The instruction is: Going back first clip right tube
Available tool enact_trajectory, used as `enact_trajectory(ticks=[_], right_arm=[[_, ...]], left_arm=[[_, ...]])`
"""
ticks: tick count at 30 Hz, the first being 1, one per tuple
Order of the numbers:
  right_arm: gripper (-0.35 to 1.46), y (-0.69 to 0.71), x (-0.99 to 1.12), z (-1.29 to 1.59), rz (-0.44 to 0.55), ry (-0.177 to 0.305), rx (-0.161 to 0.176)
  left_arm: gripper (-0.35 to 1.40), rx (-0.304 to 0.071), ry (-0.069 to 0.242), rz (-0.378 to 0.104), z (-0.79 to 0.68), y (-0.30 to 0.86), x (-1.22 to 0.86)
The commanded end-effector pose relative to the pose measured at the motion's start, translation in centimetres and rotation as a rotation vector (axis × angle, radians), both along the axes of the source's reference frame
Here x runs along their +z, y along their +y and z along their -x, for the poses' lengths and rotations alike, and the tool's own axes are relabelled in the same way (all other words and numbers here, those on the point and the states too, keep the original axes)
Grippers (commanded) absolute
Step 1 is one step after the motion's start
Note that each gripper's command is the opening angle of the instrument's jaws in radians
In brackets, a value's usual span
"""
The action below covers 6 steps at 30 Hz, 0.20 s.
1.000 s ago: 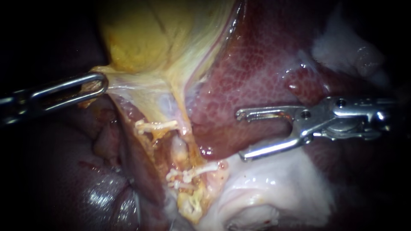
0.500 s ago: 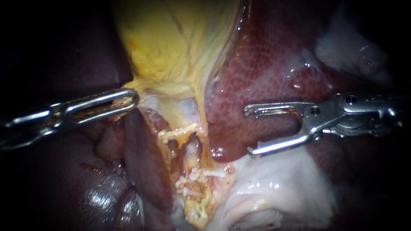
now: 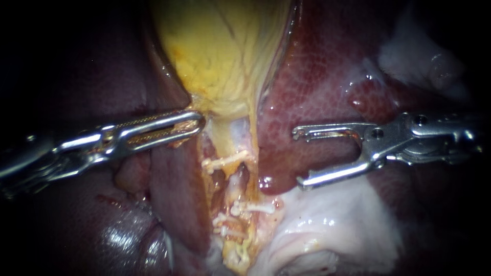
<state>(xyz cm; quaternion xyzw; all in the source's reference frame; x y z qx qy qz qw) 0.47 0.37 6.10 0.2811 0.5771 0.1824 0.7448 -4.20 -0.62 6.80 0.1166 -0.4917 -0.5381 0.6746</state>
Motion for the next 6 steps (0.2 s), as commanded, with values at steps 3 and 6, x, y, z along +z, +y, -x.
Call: enact_trajectory(ticks=[3,6], right_arm=[[0.6,0.0,0.0,0.0,0.0,0.0,0.0],[0.6,-0.01,0.0,-0.01,0.001,0.0,0.0]], left_arm=[[-0.35,0.0,0.0,0.0,-0.01,0.0,0.0],[-0.35,0.0,0.0,0.0,-0.01,0.0,0.0]])
